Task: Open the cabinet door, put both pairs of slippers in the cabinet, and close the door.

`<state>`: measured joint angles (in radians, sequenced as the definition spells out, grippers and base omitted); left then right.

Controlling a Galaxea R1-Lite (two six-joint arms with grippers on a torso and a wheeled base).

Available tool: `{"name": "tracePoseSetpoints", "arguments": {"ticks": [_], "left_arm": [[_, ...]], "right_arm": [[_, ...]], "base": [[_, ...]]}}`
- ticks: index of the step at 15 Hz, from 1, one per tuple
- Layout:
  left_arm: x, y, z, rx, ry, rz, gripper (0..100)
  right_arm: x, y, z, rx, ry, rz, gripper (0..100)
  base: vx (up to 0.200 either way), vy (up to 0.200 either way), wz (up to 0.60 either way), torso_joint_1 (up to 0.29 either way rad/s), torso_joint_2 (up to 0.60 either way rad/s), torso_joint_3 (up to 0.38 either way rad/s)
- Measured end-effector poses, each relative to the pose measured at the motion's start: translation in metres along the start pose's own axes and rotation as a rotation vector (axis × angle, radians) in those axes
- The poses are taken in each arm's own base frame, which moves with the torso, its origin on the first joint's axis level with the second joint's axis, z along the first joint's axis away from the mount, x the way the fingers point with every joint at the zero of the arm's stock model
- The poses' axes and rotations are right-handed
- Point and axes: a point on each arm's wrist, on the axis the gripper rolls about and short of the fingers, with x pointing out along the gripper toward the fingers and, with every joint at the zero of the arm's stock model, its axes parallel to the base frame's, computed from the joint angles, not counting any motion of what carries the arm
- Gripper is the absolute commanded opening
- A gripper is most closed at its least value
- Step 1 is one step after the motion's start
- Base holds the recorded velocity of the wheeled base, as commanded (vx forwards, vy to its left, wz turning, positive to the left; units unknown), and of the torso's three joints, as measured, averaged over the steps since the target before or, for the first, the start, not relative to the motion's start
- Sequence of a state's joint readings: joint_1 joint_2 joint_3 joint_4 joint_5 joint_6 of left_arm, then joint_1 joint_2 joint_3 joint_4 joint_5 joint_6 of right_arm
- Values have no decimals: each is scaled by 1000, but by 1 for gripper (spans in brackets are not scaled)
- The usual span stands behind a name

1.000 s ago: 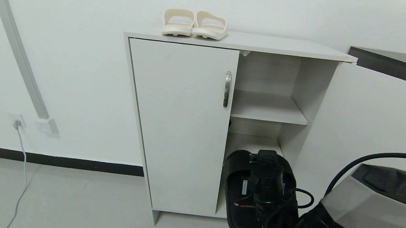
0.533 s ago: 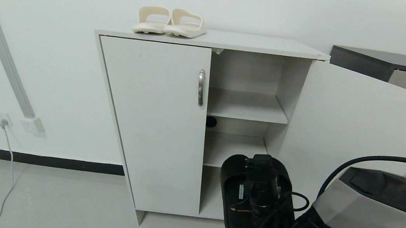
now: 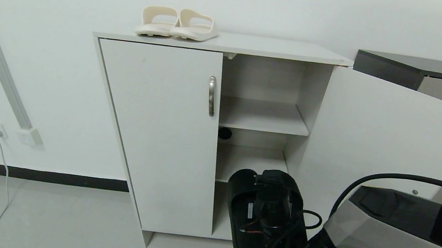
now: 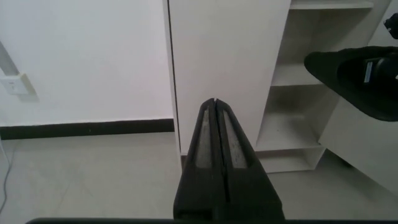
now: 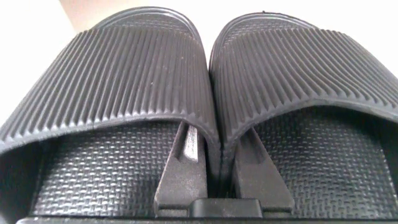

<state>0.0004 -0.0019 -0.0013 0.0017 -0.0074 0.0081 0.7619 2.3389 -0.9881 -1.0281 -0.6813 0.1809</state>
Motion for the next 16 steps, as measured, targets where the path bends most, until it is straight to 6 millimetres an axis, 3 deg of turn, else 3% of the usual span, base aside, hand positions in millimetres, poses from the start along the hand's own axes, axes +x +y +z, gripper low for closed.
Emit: {"name": "tracePoseSetpoints", "arguments": {"ticks": [11,16], "left_arm": [[0,0,0,0,-1,1,0],[0,0,0,0,1,1,0]], "right_arm": [[12,0,-15,-10,19,-18,0],[13,0,-17,-10,18,-19,0]], "base": [[0,0,0,0,0,0],[0,0,0,2,1,-149]]}}
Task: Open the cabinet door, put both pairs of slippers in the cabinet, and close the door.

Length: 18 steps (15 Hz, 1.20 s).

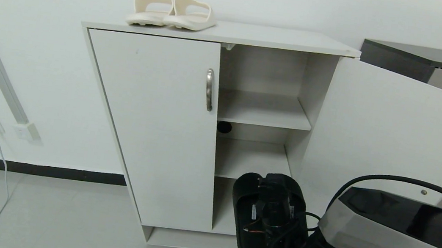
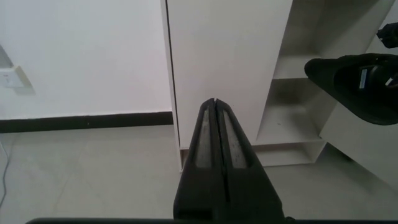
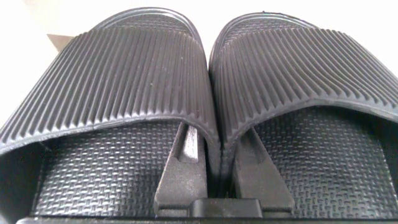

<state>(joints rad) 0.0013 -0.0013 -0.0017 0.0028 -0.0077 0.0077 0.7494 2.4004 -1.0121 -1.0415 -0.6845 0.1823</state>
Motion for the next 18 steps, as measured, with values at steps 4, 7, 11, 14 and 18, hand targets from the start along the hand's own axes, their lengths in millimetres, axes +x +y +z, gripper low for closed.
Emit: {"name": "tracePoseSetpoints", "arguments": {"ticks": [4,7,11,14,18], "left_arm": [[0,0,0,0,0,0,0],[0,0,0,0,0,0,0],[0,0,0,0,-1,0,0],[0,0,0,-1,-1,0,0],[0,0,0,-1,-1,0,0]], "right_arm": [[1,1,-1,-1,1,1,0],[1,2,-1,4,-8,-1,0],[0,5,12,33,-157,7,0],[5,3,5,7,-199,-2,0],[11,1,-1,6,-194,-13,0]], "base": [[0,0,0,7,1,-190],[0,0,0,5,2,-193],[0,0,0,2,4,-44],[0,0,0,0,0,0],[0,0,0,0,0,0]]}}
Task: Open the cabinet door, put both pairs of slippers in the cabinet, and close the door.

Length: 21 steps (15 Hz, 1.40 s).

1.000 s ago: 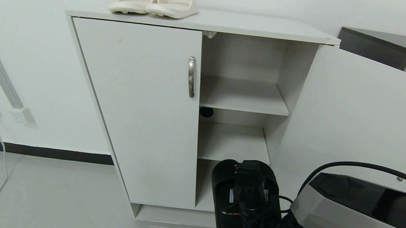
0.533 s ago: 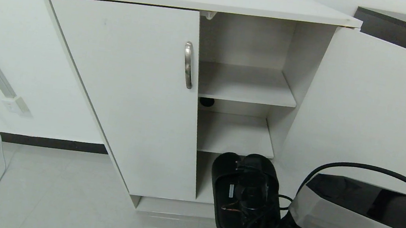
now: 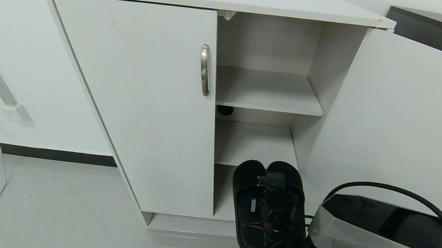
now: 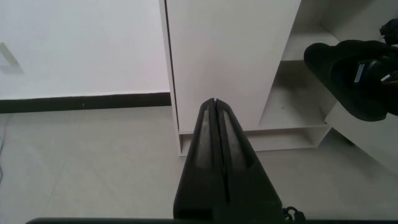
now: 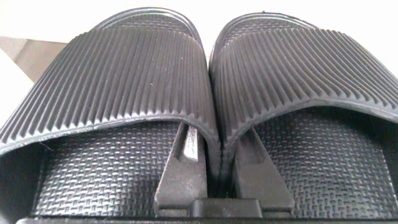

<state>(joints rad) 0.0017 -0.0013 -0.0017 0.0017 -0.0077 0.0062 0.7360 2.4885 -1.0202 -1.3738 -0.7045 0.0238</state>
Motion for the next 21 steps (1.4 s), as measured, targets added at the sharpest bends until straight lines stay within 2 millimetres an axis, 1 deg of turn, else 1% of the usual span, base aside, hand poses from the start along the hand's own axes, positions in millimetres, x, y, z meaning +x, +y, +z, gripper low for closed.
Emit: {"name": "tracePoseSetpoints", "arguments": {"ticks": [6,12,15,16,18,21], "left_arm": [[0,0,0,1,0,0,0],[0,0,0,1,0,0,0],[0,0,0,1,0,-1,0],[0,0,0,2,0,-1,0],[0,0,0,15,0,0,0],[0,0,0,13,0,0,0]], "right_arm": [[1,0,0,8,-9,-1,0],[2,1,1,7,-9,0,0],[4,4,4,18,-21,2,0],[5,6,4,18,-20,3,0],[11,11,7,38,-28,4,0],[28,22,11,44,18,-4,0]], "base": [[0,0,0,0,0,0],[200,0,0,2,2,2],[200,0,0,2,2,2],[0,0,0,0,0,0],[0,0,0,0,0,0],[0,0,0,0,0,0]]}}
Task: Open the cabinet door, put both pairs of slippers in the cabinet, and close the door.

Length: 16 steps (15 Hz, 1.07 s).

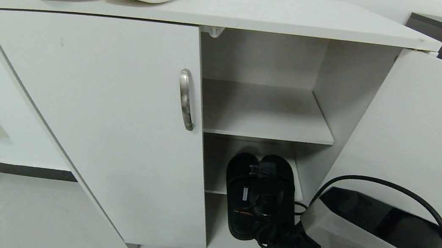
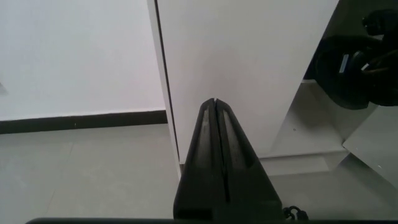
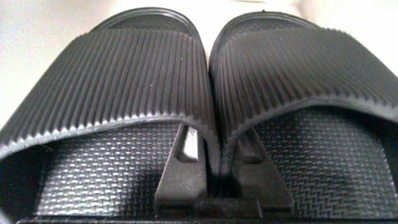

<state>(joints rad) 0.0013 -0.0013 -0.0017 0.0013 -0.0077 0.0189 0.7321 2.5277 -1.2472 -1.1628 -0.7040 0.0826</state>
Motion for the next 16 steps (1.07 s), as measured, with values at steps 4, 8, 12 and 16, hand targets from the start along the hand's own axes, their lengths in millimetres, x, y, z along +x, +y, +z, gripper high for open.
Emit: {"name": "tracePoseSetpoints", "arguments": {"ticks": [4,8,12,16], "left_arm": [[0,0,0,-2,0,0,0],[0,0,0,-5,0,2,0],[0,0,0,-8,0,2,0],[0,0,0,-8,-1,1,0]], "right_arm": [[25,6,15,29,26,-27,0],[59,6,30,46,14,-66,0],[86,6,39,55,-1,-93,0],[105,0,42,35,-5,-79,0]], "base": [[0,0,0,0,0,0],[0,0,0,0,0,0],[0,0,0,0,0,0],[0,0,0,0,0,0]]}}
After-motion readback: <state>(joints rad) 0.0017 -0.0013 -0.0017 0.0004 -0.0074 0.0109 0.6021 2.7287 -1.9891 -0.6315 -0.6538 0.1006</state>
